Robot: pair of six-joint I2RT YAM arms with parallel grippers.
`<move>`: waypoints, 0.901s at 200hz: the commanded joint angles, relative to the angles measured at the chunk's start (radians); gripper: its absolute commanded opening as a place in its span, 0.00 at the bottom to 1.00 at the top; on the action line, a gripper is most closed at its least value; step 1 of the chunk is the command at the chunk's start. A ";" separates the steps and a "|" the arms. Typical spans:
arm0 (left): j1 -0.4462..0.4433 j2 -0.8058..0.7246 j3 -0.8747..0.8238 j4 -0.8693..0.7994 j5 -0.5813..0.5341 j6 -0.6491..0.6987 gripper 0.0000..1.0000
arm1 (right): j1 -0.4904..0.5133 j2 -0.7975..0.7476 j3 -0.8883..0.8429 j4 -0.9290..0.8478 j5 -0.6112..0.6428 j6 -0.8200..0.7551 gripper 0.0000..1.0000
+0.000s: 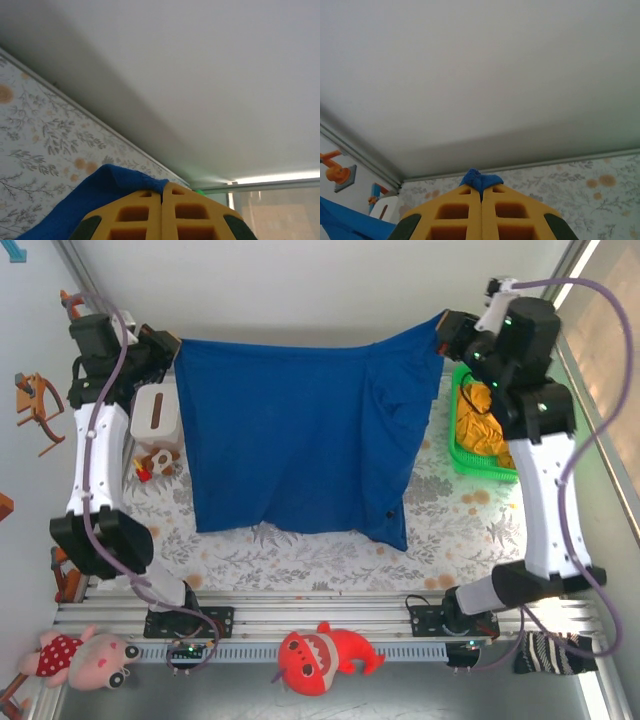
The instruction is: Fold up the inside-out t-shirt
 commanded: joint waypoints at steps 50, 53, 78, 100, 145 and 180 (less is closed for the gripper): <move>-0.015 0.450 1.109 -0.222 -0.074 -0.123 0.00 | -0.065 0.489 0.747 0.152 -0.160 0.254 0.00; -0.009 0.445 1.110 -0.208 -0.072 -0.139 0.00 | -0.075 0.481 0.739 0.174 -0.166 0.271 0.00; 0.021 0.247 0.794 -0.034 -0.064 -0.177 0.00 | -0.132 0.307 0.485 0.333 -0.165 0.310 0.00; 0.019 0.079 0.549 -0.003 -0.069 -0.105 0.00 | -0.142 0.161 0.254 0.382 -0.167 0.283 0.00; -0.032 -0.301 -0.203 0.163 -0.014 -0.056 0.00 | -0.141 -0.150 -0.522 0.569 -0.199 0.293 0.00; -0.147 -0.502 -0.666 0.090 -0.041 0.074 0.00 | -0.135 -0.311 -1.137 0.648 -0.141 0.310 0.00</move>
